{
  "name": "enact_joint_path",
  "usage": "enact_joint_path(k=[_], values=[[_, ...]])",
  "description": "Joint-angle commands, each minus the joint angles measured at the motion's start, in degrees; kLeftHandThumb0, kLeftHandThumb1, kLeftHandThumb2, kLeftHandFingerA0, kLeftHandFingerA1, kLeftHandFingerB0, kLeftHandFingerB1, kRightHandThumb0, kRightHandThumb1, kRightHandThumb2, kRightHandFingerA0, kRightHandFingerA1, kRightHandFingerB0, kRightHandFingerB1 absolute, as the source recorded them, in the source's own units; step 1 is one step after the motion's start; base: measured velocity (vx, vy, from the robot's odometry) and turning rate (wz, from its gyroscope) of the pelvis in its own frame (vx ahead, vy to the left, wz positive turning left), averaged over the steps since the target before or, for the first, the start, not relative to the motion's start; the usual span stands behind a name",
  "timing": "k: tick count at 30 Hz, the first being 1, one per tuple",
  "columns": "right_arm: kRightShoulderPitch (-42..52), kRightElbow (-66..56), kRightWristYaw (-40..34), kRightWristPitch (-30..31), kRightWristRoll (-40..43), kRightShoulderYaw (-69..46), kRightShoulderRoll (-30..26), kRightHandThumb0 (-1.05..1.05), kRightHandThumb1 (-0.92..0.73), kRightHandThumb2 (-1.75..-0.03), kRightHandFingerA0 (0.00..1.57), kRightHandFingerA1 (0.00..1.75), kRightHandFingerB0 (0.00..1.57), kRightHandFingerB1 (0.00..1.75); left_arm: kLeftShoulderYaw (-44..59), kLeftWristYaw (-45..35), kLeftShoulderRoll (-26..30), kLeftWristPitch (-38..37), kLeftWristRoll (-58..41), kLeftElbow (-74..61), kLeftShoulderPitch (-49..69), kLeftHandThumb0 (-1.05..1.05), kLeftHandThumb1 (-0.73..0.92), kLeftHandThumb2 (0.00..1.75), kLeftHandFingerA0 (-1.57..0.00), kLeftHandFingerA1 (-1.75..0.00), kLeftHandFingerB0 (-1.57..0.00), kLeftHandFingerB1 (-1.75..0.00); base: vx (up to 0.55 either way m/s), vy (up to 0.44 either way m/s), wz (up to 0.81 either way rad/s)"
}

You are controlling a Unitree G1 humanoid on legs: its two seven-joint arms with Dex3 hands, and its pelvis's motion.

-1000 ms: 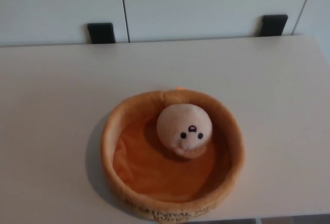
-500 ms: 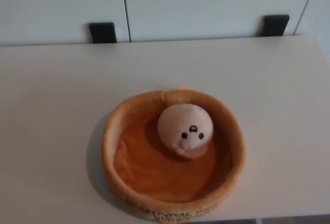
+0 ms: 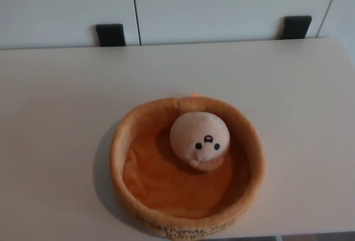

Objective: The robot walks towards a table in front, picks a dumpling toy with left hand and puts it in an orange round plate

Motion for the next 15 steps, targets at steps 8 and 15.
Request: enact_joint_path(k=[8,15], values=[[-1.3,-0.1,0.1,-0.4,-0.3,-0.3,-0.9,-0.33,-0.51,-0.87,0.69,0.64,0.48,0.55,-2.0,-1.2,1.4,0.7,-2.5,0.0,-1.6,-0.37,0.75,0.62,-0.55,-0.52,-0.45,-0.41,0.0,0.0,0.0],[-1.9,0.1,1.1,0.0,-0.7,-0.2,-1.1,-0.28,-0.62,-0.59,0.73,0.45,0.59,0.4,-2.3,-1.9,1.6,0.5,-3.4,-0.2,-1.5,-0.36,0.75,0.62,-0.54,-0.51,-0.44,-0.4,0.0,0.0,0.0]])
